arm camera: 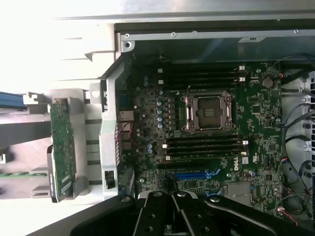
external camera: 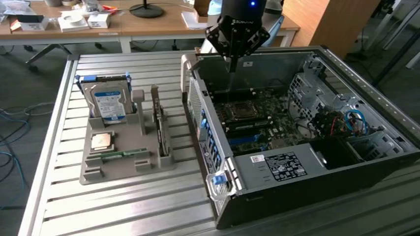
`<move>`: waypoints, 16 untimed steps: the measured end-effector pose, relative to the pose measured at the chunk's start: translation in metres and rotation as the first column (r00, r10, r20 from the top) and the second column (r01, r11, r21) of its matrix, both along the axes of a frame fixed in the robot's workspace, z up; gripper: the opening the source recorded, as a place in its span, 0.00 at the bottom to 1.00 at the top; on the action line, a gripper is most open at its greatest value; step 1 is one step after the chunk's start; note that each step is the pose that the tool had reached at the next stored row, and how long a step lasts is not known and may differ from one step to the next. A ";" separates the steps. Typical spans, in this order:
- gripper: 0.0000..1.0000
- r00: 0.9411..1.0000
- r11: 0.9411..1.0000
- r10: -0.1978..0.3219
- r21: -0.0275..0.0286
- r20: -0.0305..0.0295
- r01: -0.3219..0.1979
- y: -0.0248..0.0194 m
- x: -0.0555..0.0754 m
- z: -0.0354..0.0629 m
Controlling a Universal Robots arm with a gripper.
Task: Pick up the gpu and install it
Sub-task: 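Reach for the gpu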
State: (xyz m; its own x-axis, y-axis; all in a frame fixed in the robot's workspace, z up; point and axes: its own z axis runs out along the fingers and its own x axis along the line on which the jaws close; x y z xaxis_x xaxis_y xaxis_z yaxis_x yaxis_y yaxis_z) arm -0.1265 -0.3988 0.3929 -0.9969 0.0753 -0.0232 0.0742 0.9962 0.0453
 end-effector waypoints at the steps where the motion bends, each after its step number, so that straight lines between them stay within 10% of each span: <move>1: 0.11 1.000 1.000 0.000 0.000 0.000 0.000 0.0000 -0.001 -0.0001; 16: 0.11 1.000 1.000 0.000 0.000 0.000 0.000 0.0000 -0.017 -0.0017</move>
